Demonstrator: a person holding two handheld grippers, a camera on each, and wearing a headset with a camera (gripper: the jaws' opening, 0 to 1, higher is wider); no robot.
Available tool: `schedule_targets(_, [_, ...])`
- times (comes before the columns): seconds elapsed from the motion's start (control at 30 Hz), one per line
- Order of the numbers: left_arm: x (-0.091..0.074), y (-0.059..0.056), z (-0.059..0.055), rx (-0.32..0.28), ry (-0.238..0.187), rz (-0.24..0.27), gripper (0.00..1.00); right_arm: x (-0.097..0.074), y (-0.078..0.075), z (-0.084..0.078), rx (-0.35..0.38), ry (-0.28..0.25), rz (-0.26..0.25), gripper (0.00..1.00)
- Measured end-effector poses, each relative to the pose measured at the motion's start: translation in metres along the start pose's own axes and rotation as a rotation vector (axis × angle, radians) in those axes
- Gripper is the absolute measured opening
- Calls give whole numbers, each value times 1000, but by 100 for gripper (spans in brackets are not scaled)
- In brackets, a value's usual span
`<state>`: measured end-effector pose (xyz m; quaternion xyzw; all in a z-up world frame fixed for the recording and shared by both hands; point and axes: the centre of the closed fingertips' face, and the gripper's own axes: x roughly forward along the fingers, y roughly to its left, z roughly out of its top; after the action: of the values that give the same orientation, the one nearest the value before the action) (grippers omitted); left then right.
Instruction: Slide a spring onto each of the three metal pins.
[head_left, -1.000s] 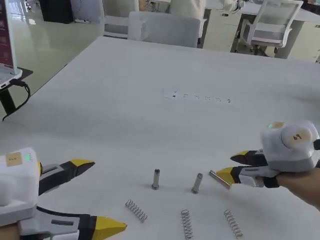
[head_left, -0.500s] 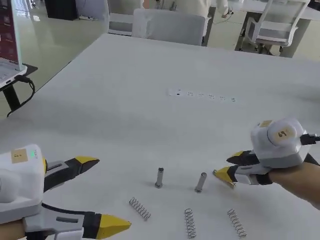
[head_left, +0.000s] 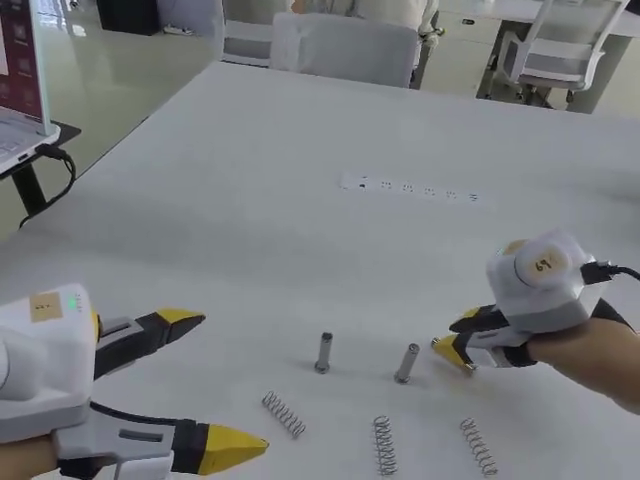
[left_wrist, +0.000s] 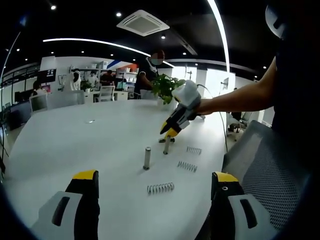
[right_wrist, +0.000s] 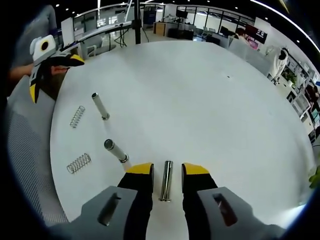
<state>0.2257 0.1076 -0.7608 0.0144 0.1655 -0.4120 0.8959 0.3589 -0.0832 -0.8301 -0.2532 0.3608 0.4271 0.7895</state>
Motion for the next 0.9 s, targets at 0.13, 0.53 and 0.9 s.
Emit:
schedule_targets(0.13, [0, 0, -1, -1, 2, -1, 91, 4, -1, -1, 2, 17, 3, 18])
schedule_targets(0.53, [1, 4, -3, -12, 2, 4, 90, 15, -3, -5, -3, 73, 9, 15])
schedule_targets(0.9, [3, 7, -1, -16, -6, 3, 90, 17, -4, -7, -5, 97, 15, 13])
